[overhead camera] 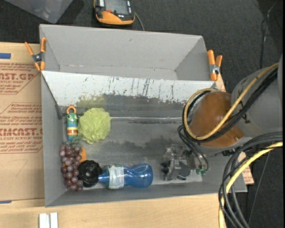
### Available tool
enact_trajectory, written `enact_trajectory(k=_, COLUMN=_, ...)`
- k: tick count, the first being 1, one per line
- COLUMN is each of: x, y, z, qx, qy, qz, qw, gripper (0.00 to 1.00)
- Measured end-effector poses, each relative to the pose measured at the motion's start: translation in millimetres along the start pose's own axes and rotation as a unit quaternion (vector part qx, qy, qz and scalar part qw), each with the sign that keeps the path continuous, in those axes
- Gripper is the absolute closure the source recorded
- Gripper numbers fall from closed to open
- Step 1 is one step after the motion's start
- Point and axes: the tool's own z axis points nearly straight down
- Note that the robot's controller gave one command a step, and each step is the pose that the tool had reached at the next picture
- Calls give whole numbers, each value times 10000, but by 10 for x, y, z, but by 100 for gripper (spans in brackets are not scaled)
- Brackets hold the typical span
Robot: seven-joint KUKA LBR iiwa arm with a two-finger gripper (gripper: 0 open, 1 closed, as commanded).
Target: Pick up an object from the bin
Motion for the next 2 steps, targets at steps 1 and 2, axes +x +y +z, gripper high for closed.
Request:
enact_trajectory(k=1, x=0, y=0, z=0, qx=0, qy=0, qz=0, qw=10000, gripper=100)
enact_trajectory(k=2, x=22, y=1, z=-109, qx=-1, qy=39, qz=-1, qw=10000, gripper=100)
